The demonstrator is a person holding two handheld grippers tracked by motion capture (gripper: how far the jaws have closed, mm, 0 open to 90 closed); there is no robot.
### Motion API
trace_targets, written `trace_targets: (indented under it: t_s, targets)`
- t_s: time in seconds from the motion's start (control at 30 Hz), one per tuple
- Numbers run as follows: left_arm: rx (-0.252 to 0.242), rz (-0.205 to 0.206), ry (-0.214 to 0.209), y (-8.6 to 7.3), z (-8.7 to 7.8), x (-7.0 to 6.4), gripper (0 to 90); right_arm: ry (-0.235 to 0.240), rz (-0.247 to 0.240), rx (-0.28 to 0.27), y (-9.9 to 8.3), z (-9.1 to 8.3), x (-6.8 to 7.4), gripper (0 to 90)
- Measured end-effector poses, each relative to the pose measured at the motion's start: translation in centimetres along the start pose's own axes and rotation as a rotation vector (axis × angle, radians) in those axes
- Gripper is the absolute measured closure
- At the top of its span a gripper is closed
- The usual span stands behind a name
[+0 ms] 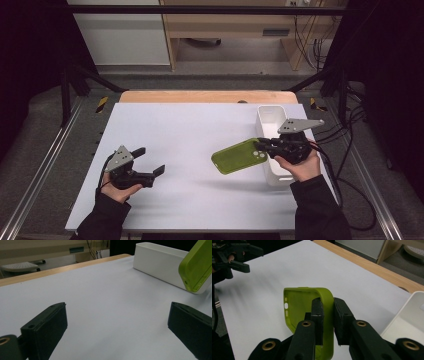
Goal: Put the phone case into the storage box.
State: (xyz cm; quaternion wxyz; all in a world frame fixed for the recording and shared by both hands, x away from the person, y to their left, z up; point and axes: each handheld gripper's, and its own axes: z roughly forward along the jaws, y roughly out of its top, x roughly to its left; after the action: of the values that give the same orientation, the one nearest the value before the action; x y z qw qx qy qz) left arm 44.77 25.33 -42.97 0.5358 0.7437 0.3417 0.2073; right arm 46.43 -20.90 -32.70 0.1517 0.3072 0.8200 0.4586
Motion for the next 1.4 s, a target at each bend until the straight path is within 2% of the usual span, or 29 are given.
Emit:
trace_targets:
  t_s: [0.23, 0.8, 1.4]
  targets:
    - [-0.008, -0.010, 0.007, -0.2, -0.3, 0.6, 2.5, -0.023, -0.023, -0.003, 1.0, -0.7, -0.1, 79.6]
    - [-0.006, -0.002, 0.021, -1.0, -0.6, 1.5, 2.4, -0.100, -0.082, -0.007, 3.5, -2.6, -0.5, 79.6]
    - [0.002, -0.001, 0.032, -1.4, -0.5, 1.7, 2.4, -0.176, -0.136, 0.009, 5.4, -3.9, -0.9, 79.5]
